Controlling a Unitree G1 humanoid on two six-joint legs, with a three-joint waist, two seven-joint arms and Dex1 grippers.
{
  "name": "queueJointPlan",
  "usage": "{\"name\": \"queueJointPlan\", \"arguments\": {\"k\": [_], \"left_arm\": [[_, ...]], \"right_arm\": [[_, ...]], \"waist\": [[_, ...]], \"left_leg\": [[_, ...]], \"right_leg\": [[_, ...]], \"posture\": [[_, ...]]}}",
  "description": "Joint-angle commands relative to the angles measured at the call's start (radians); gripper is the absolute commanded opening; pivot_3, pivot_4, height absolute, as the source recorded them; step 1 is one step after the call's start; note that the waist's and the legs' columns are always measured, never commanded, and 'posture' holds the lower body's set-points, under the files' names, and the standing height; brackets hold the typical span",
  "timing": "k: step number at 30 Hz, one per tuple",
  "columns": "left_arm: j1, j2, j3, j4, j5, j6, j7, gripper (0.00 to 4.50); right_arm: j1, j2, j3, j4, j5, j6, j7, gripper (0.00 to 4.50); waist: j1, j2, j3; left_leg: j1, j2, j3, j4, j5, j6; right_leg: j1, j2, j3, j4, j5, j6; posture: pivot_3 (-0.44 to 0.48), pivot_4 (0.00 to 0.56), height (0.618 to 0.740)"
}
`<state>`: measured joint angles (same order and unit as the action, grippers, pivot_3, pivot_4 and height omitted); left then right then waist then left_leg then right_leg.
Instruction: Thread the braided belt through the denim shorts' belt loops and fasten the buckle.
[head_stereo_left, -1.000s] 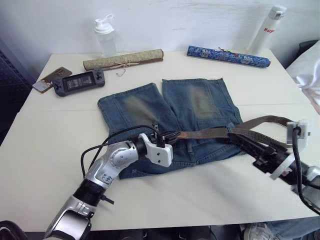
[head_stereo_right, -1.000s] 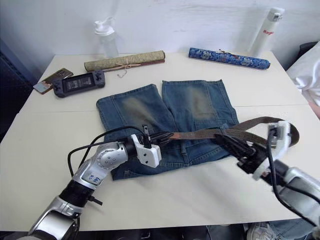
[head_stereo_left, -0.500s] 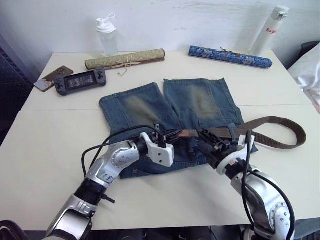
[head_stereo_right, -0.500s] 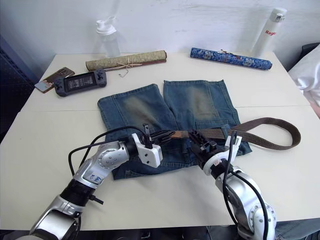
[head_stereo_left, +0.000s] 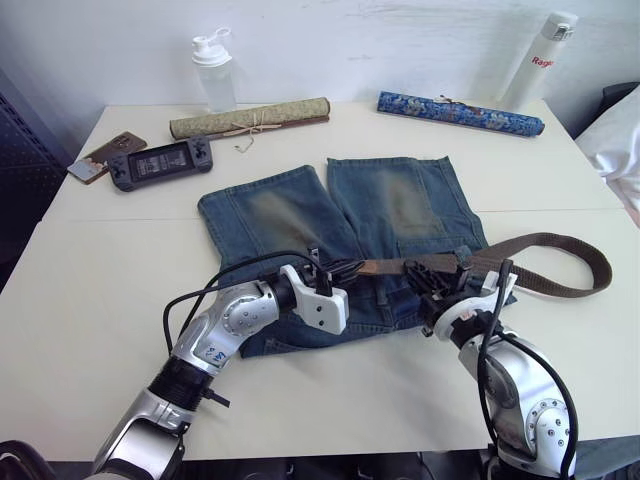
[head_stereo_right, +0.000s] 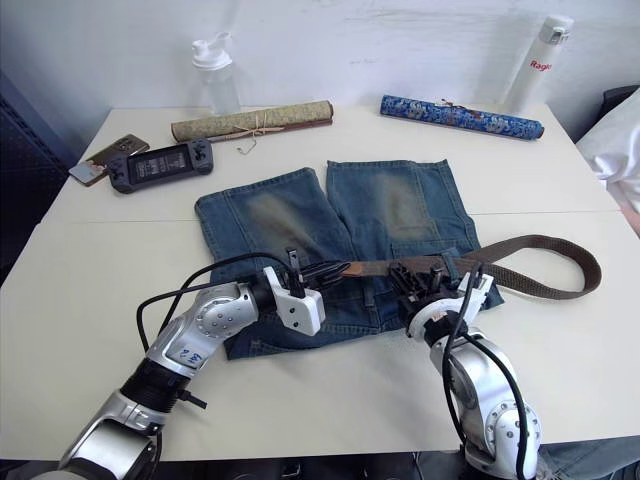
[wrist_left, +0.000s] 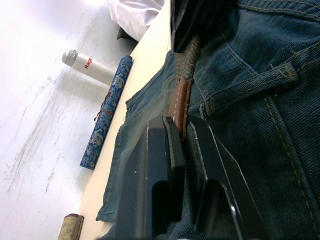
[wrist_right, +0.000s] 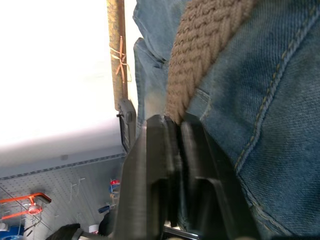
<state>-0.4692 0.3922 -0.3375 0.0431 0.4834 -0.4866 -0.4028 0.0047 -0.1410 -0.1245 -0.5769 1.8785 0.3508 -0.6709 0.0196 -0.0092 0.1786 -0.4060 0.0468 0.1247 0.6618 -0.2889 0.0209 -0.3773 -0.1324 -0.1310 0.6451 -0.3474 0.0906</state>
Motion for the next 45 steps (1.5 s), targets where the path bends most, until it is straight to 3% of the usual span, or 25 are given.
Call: {"name": "queueJointPlan", "arguments": {"k": [1,3,10,16,23,32,45], "left_arm": [[-0.024,-0.004,-0.01,-0.03,0.004,-0.038,0.015,0.0],[-0.023,-0.003,-0.011,-0.026,-0.004,-0.046,0.012,0.0],[0.013,-0.001,0.016,-0.031,-0.231,0.035,-0.129,3.03],[0.119,0.048,0.081,-0.16,-0.551,0.152,-0.288,3.03],[0.248,0.082,0.154,-0.33,-0.833,0.488,-0.35,3.03],[0.282,0.068,0.192,-0.387,-0.842,0.616,-0.319,3.03],[0.29,0.065,0.194,-0.394,-0.823,0.64,-0.324,3.03]], "right_arm": [[-0.003,0.014,-0.007,-0.021,-0.012,-0.018,0.033,0.03],[-0.003,0.017,-0.01,-0.017,-0.019,-0.018,0.045,0.03],[-0.002,0.002,-0.034,0.003,-0.028,-0.006,0.108,0.0],[0.02,-0.137,-0.118,0.018,0.055,0.077,0.218,0.0],[0.007,-0.352,-0.188,0.113,0.03,0.24,0.458,0.0],[0.004,-0.41,-0.131,0.189,-0.23,0.308,0.588,0.0],[-0.037,-0.273,-0.126,0.204,-0.384,0.278,0.659,0.0]], "waist": [[0.0,0.0,0.0],[0.0,0.0,0.0],[-0.001,0.0,0.0],[-0.012,0.001,0.0],[-0.021,0.001,0.0],[-0.017,0.001,0.0],[-0.019,0.001,0.0]], "left_leg": [[0.0,0.0,0.0,0.0,0.0,0.0],[0.0,0.0,0.0,0.0,0.0,0.0],[0.0,0.0,0.0,0.0,0.0,0.0],[0.0,0.0,0.0,0.0,0.0,0.0],[0.0,0.0,-0.001,0.0,0.0,0.0],[0.0,0.0,-0.001,0.0,0.0,0.0],[0.0,0.0,-0.001,0.0,0.0,0.0]], "right_leg": [[0.0,0.0,0.0,0.0,0.0,0.0],[0.0,0.0,0.0,0.0,0.0,0.0],[0.0,0.0,0.0,0.0,0.0,0.0],[0.0,0.0,0.0,0.0,0.0,0.0],[0.001,0.0,0.0,-0.001,0.0,0.0],[0.001,0.0,0.0,-0.001,0.0,0.0],[0.001,0.001,0.0,-0.002,0.0,0.0]], "posture": [[0.0,0.15,0.717],[0.0,0.15,0.717],[0.0,0.15,0.717],[0.0,0.15,0.717],[0.0,0.15,0.717],[0.0,0.15,0.717],[0.0,0.15,0.717]]}}
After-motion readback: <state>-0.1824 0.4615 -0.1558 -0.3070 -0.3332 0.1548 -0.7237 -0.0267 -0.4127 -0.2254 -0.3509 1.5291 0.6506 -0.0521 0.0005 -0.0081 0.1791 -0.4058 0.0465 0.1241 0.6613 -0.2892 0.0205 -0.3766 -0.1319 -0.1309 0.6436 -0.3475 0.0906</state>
